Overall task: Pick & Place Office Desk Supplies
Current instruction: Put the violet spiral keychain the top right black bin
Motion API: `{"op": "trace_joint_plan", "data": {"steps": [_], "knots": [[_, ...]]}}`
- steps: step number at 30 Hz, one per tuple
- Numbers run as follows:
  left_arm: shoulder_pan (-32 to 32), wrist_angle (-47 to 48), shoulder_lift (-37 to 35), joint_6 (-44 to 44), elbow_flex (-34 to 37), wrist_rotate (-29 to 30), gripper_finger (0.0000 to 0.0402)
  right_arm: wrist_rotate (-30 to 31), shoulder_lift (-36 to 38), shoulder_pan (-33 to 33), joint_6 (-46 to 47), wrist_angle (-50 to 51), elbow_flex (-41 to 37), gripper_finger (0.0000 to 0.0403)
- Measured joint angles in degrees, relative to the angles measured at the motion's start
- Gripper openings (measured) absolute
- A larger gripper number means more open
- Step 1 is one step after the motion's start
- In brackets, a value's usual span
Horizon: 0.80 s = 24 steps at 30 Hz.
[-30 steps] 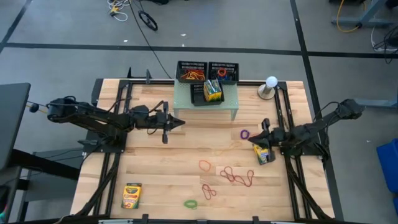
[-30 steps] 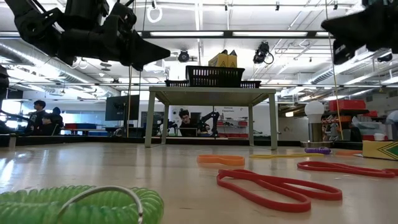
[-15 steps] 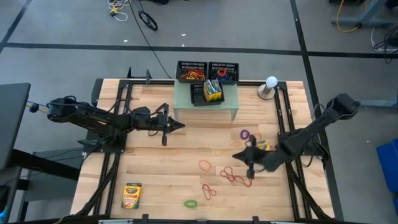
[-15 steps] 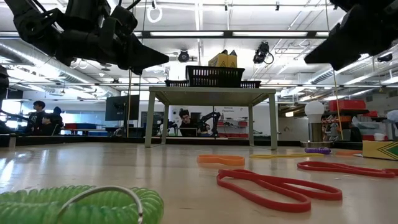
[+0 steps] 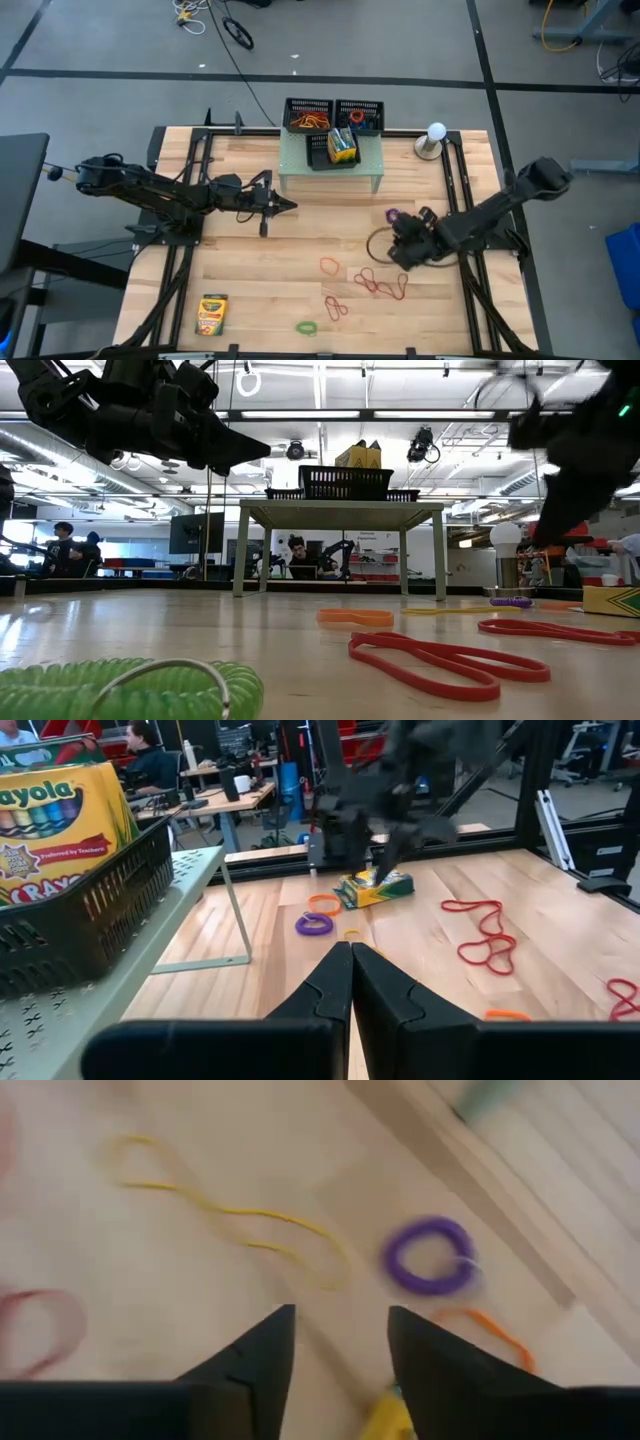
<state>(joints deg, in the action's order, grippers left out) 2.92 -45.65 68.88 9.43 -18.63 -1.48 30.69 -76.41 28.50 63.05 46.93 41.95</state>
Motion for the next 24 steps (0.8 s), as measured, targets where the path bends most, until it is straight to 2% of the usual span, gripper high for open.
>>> {"op": "trace_joint_plan", "data": {"steps": [5,11,18,24], "knots": [[0.0,0.0,0.02,-0.37,0.0,-0.02,0.0014,-2.25,-0.62,-7.74,-7.41,-5.04,-3.64,0.0191],[-0.02,0.02,0.02,-0.92,0.0,-0.04,0.0014,-3.72,-1.49,-15.32,-18.36,-11.32,-5.29,0.0176],[0.0,0.2,0.02,-1.09,-0.02,-0.05,0.0014,-6.74,-7.8,-21.71,-23.06,-14.38,-5.37,0.0157],[0.0,0.7,0.07,-1.09,-0.04,-0.04,0.0014,-9.96,-11.71,-24.38,-23.85,-16.59,-5.08,0.0142]]}}
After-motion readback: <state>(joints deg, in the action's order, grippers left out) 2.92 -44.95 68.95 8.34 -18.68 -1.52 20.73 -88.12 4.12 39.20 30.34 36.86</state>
